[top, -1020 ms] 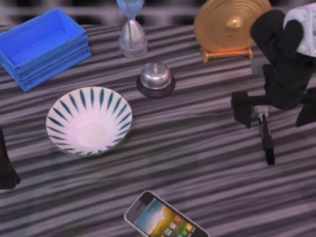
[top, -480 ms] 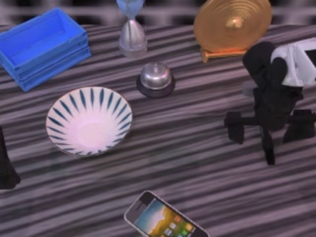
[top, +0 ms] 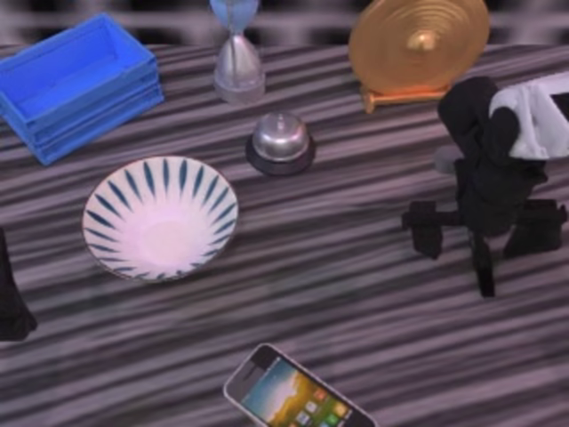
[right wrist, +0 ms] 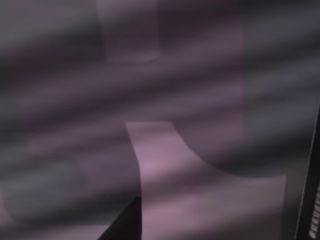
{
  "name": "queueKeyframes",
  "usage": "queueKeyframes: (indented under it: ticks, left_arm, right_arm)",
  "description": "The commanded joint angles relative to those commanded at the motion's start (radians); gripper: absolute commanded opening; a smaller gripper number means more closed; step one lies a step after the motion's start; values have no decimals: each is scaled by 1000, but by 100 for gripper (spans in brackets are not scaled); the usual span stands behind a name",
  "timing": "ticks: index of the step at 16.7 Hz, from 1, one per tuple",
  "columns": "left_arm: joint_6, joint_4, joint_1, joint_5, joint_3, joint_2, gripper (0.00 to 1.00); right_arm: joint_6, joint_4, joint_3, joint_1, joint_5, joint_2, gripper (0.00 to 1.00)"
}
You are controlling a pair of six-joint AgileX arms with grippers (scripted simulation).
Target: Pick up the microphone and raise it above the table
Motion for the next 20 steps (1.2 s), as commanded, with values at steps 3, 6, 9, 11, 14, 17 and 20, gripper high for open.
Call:
queueKeyframes:
  ticks: [3, 6, 9, 11, 14, 17, 20]
  left_arm:
    - [0, 0, 0, 0, 0, 0, 100]
    - [0, 0, 0, 0, 0, 0, 100]
    - [0, 0, 0, 0, 0, 0, 100]
    - [0, 0, 0, 0, 0, 0, 100]
    - [0, 0, 0, 0, 0, 0, 100]
    - [0, 0, 0, 0, 0, 0, 100]
    - [0, 0, 0, 0, 0, 0, 100]
  right_arm:
    - [0, 0, 0, 0, 0, 0, 62]
    - [0, 0, 0, 0, 0, 0, 40]
    - [0, 0, 0, 0, 0, 0, 17]
    - [0, 0, 0, 0, 0, 0, 2]
    - [0, 0, 0, 0, 0, 0, 0]
    - [0, 0, 0, 0, 0, 0, 0]
    - [37, -22, 23, 14, -60, -57, 0]
